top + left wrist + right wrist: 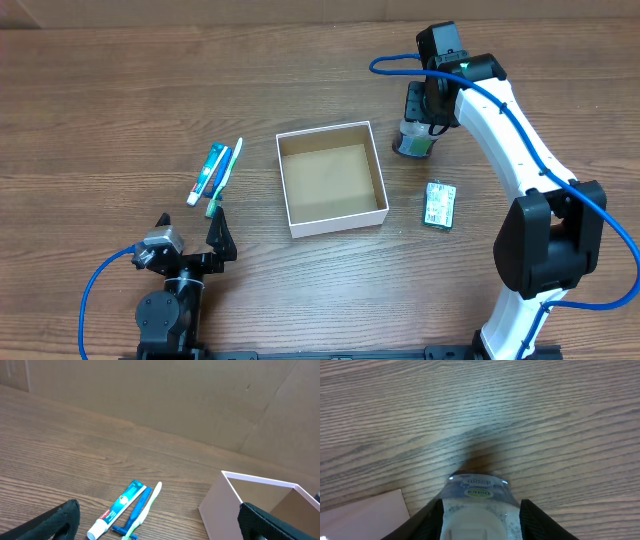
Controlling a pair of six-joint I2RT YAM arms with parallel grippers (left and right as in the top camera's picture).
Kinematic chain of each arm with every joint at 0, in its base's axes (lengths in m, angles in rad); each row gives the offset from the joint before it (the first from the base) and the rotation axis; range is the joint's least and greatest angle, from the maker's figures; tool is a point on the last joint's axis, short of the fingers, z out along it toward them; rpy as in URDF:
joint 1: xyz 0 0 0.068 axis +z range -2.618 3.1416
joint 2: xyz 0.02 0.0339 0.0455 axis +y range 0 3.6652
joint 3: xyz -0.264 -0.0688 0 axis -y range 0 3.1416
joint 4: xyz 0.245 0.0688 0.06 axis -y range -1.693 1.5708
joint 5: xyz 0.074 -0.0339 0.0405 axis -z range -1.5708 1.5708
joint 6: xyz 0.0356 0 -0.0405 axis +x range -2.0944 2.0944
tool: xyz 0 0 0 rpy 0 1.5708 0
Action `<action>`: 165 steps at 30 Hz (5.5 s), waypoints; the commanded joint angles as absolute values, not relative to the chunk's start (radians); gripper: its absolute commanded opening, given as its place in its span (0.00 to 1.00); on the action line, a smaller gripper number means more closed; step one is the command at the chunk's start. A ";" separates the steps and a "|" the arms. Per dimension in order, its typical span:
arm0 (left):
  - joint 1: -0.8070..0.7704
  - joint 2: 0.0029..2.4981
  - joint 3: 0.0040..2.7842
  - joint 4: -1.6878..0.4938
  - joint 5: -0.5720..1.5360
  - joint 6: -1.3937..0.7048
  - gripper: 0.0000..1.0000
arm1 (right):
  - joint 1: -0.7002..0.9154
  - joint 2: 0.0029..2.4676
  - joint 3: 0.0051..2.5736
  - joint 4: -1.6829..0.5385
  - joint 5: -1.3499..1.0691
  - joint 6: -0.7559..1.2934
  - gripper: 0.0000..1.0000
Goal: Pack container
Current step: 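Reach the right gripper to the soap pump bottle and grasp it, then lift the soap bottle with the right gripper and lower it into the box, then open the right gripper, move to the 100g packet and grasp it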
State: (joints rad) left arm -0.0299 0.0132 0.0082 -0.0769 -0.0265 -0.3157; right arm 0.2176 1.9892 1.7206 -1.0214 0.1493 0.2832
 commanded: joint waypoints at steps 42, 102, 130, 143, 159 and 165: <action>-0.020 0.006 0.005 -0.074 -0.025 -0.329 1.00 | 0.655 1.580 1.773 -1.029 0.363 0.255 0.26; -0.020 0.006 0.005 -0.074 -0.025 -0.329 1.00 | 0.556 1.959 1.716 -0.829 0.309 0.261 0.59; -0.020 0.006 0.005 -0.074 -0.025 -0.329 1.00 | 0.245 1.623 1.694 -1.399 0.312 0.477 0.76; -0.020 0.006 0.005 -0.074 -0.025 -0.329 1.00 | 0.199 1.623 1.147 -0.978 0.189 0.464 0.78; -0.020 0.006 0.005 -0.074 -0.025 -0.329 1.00 | 0.188 1.629 0.853 -0.648 0.136 0.306 0.85; -0.020 0.006 0.005 -0.074 -0.025 -0.329 1.00 | 0.189 1.630 0.816 -0.604 0.136 0.307 0.84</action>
State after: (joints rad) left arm -0.0299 0.0132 0.0082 -0.0769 -0.0265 -0.3157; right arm 0.1951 1.6279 0.8463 -0.6262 0.1371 0.3130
